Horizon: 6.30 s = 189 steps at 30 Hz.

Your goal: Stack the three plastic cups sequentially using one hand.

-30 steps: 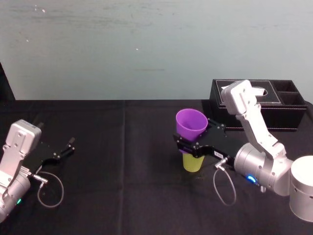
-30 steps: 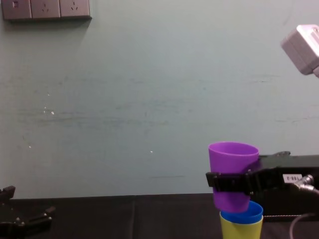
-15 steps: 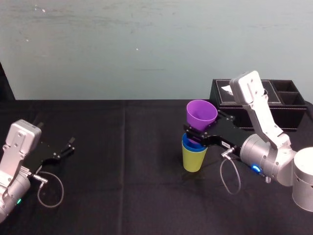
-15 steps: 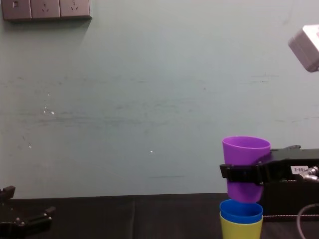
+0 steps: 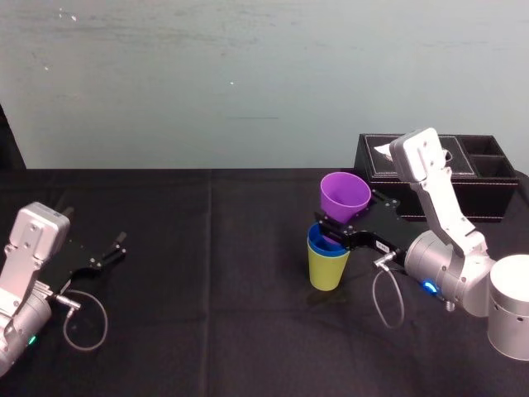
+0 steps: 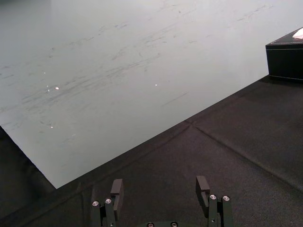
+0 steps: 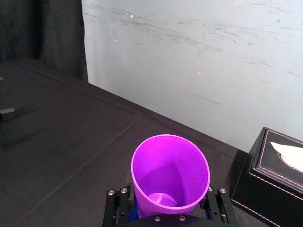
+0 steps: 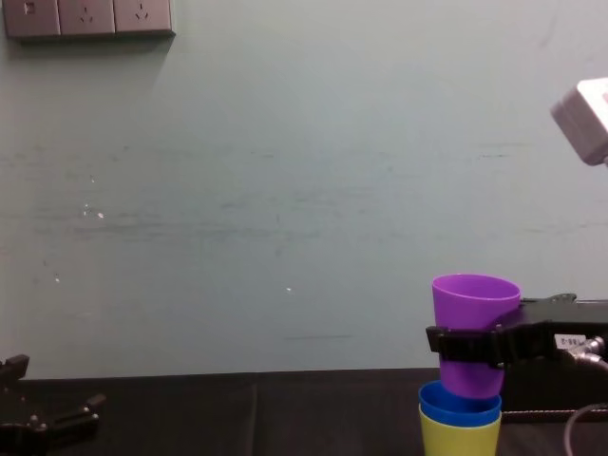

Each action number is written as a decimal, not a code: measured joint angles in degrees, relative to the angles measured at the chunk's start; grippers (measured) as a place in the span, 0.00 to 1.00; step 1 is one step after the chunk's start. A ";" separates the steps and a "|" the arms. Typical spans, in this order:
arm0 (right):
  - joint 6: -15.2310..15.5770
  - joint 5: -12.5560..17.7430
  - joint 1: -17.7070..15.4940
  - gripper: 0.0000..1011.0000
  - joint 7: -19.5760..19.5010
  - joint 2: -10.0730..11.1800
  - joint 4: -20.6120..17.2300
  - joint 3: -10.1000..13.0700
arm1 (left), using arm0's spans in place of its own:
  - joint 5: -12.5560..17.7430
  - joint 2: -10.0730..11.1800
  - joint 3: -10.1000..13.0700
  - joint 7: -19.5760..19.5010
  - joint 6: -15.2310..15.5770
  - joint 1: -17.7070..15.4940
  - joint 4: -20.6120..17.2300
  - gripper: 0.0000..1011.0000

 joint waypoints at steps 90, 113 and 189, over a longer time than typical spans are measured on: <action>-11.33 -1.78 -4.27 0.99 -2.70 -2.13 0.89 2.62 | 0.00 0.00 0.00 0.00 0.00 0.00 0.00 0.99; -26.52 -5.13 -20.18 0.99 -12.94 -7.28 0.50 11.59 | 0.00 0.00 0.00 0.00 0.00 0.00 0.00 0.99; -26.11 -6.35 -20.46 0.99 -12.93 -7.84 0.87 11.66 | 0.00 0.00 0.00 0.00 0.00 0.00 0.00 0.99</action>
